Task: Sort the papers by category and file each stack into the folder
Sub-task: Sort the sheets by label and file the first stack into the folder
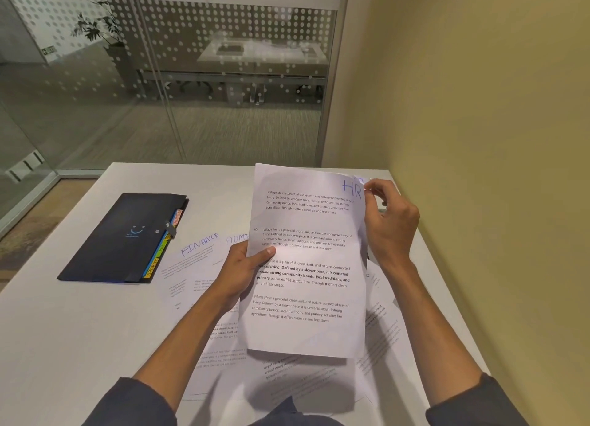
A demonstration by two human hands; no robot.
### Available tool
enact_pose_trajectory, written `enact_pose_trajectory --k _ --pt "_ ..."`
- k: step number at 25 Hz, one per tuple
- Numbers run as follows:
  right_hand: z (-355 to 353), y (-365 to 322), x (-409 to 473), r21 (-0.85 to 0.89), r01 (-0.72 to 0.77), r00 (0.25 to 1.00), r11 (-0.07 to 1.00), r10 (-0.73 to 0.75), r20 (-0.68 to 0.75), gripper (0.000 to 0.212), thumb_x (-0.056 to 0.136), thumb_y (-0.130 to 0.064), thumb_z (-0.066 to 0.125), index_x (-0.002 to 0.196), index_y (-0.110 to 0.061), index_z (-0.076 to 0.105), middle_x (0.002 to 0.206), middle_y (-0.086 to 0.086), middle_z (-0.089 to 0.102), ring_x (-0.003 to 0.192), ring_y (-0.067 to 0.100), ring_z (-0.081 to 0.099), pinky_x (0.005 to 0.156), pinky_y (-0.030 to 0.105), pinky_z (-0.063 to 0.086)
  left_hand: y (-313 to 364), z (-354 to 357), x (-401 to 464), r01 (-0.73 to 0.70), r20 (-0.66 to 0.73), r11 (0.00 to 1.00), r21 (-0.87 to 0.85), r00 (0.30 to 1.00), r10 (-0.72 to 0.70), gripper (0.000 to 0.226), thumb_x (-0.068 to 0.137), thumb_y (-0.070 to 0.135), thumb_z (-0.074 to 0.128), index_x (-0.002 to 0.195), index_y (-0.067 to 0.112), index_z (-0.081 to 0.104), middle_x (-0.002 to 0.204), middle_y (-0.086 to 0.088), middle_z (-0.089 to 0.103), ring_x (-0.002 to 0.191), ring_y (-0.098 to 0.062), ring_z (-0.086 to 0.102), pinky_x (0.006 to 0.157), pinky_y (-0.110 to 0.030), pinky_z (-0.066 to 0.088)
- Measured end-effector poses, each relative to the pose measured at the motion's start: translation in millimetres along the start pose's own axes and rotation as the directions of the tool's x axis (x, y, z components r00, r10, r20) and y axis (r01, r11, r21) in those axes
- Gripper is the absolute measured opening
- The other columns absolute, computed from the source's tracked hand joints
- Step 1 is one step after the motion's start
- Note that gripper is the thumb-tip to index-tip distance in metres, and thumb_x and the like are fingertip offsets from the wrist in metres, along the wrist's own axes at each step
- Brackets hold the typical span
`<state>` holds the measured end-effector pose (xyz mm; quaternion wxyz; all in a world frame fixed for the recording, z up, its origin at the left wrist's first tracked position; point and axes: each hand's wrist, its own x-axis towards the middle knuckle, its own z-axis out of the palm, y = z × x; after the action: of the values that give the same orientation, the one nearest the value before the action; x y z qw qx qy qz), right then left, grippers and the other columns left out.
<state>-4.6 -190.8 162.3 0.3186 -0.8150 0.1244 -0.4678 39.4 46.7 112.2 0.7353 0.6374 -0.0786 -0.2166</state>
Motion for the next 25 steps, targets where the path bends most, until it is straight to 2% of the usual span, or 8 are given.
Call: enact_pose_trajectory --k 2,4,8,13,18,21,23,25 --pt "3 2 1 0.025 -0.006 1.000 1.000 0.006 0.015 0.015 0.089 -0.024 0.058 0.093 -0.015 0.069 0.119 0.001 0.070 0.095 0.020 0.068 0.073 0.041 0.056 0 1 0 0.000 0.001 1.000 -0.009 1.000 0.000 0.018 0.093 0.005 0.056 0.104 0.011 0.068 0.099 -0.006 0.075 0.087 -0.022 0.072 0.074 -0.032 0.059" --pt "4 2 3 0.136 -0.092 0.993 0.986 0.081 0.086 0.006 0.089 -0.013 0.064 0.089 -0.018 0.067 0.139 -0.002 0.057 0.116 0.001 0.058 0.075 0.030 0.052 0 -1 1 -0.003 -0.003 1.000 -0.006 1.000 0.003 0.018 0.093 0.005 0.056 0.103 0.012 0.068 0.099 -0.006 0.075 0.087 -0.022 0.072 0.074 -0.031 0.059" --pt "2 3 6 0.238 -0.319 0.927 0.917 0.250 0.281 0.014 0.089 -0.008 0.069 0.087 -0.021 0.064 0.150 -0.006 0.043 0.115 -0.028 0.037 0.081 0.002 0.036 0 -2 1 0.005 -0.011 1.000 -0.011 1.000 -0.005 0.017 0.093 0.005 0.056 0.103 0.012 0.069 0.100 -0.007 0.075 0.088 -0.023 0.072 0.076 -0.034 0.059" --pt "0 2 4 0.244 -0.328 0.923 0.913 0.255 0.287 0.008 0.087 -0.011 0.071 0.087 -0.017 0.066 0.146 -0.003 0.049 0.128 0.004 0.047 0.074 -0.005 0.035 -2 -3 0 0.009 -0.012 1.000 -0.011 1.000 -0.009 0.018 0.093 0.005 0.056 0.103 0.012 0.069 0.101 -0.009 0.074 0.089 -0.026 0.072 0.079 -0.038 0.059" --pt "-1 -2 0 0.179 -0.260 0.935 0.949 0.200 0.294 0.006 0.087 -0.012 0.071 0.091 -0.014 0.067 0.148 0.002 0.047 0.133 0.013 0.043 0.075 -0.010 0.030 -1 -2 0 0.005 -0.010 1.000 0.008 1.000 -0.005 0.017 0.093 0.005 0.056 0.102 0.013 0.068 0.098 -0.006 0.075 0.086 -0.022 0.072 0.074 -0.033 0.059" --pt "0 2 2 0.121 -0.225 0.930 0.967 0.176 0.323 0.006 0.087 -0.019 0.072 0.090 -0.019 0.067 0.149 -0.002 0.046 0.132 0.007 0.042 0.094 0.002 0.033 -1 -2 -1 -0.002 -0.007 1.000 0.009 1.000 0.002 0.018 0.094 0.004 0.055 0.102 0.013 0.068 0.097 -0.004 0.076 0.085 -0.020 0.072 0.072 -0.029 0.058" --pt "2 8 3 0.074 -0.179 0.935 0.981 0.147 0.324 0.007 0.085 -0.027 0.071 0.086 -0.024 0.065 0.144 -0.006 0.049 0.128 0.001 0.042 0.110 0.036 0.036 0 -2 -1 -0.006 -0.006 1.000 0.005 1.000 0.006 0.018 0.094 0.004 0.055 0.102 0.012 0.068 0.096 -0.003 0.076 0.085 -0.019 0.073 0.069 -0.026 0.057" --pt "4 12 3 0.051 -0.138 0.940 0.989 0.114 0.322 0.008 0.082 -0.035 0.068 0.083 -0.027 0.064 0.135 -0.009 0.054 0.125 0.004 0.048 0.107 0.052 0.037 0 -2 -1 -0.008 -0.010 1.000 0.002 1.000 0.008 0.018 0.093 0.003 0.055 0.101 0.012 0.068 0.095 -0.003 0.076 0.084 -0.019 0.073 0.069 -0.026 0.057"
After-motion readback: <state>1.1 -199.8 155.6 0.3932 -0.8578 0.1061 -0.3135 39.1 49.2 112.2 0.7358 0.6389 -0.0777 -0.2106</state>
